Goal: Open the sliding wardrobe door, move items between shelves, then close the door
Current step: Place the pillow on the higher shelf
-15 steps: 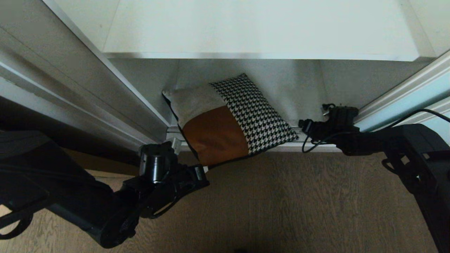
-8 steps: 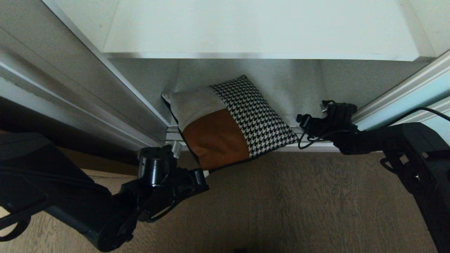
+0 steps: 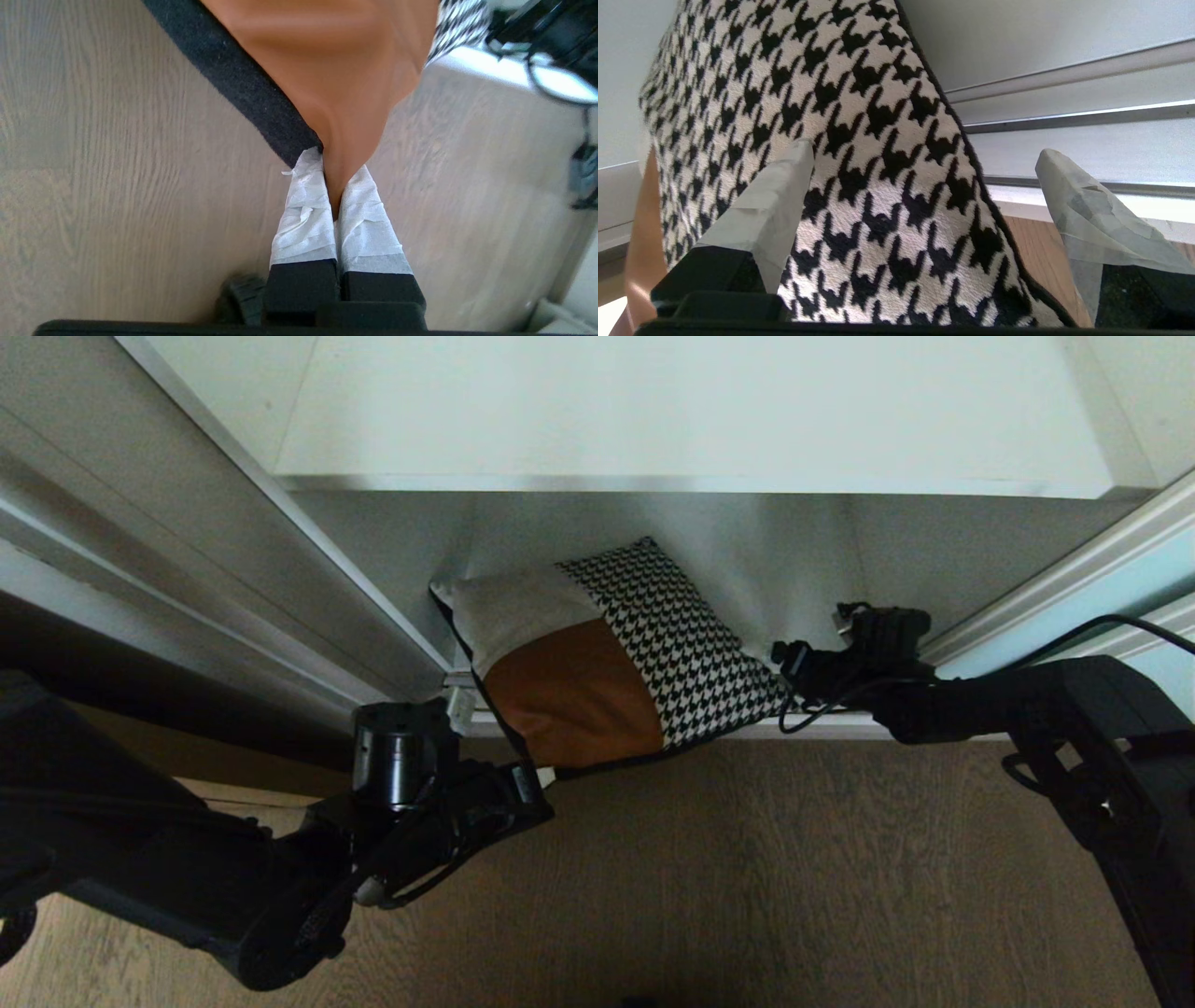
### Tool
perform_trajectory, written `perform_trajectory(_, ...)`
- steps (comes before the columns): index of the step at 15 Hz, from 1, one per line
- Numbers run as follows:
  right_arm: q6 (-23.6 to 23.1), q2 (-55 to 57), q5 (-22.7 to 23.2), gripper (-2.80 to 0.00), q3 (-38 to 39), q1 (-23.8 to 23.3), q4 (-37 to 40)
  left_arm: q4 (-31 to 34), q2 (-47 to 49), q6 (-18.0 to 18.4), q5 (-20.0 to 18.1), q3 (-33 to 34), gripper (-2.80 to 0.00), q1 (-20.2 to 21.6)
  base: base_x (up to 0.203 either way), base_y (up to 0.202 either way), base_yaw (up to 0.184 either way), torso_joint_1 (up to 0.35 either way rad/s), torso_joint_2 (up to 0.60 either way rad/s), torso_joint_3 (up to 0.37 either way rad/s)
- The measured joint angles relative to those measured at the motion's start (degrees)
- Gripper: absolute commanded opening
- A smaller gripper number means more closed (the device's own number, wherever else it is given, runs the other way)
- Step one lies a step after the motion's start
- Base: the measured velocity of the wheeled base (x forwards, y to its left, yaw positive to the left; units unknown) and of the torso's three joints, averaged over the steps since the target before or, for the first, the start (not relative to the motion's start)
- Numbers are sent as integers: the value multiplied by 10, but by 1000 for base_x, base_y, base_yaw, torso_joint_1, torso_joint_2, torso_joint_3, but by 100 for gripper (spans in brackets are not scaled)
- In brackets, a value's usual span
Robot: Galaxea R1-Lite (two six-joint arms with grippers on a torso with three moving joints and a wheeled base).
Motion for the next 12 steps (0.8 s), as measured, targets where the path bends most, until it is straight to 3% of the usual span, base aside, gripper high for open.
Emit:
perform_trajectory(4,27,-22,11,0,36,3,4,0,-7,-2,1,-10,-280,0,0,0,0,0,0,0)
perform_trajectory(8,32,-58,73,0,99,4,3,-6,6,-6,2,-11,-280,1,0,0,0,0,0,0)
perform_trajectory(12,31,-69,81,0,125,4,7,-8,27,-7,7,-13,-280,1,0,0,0,0,0,0)
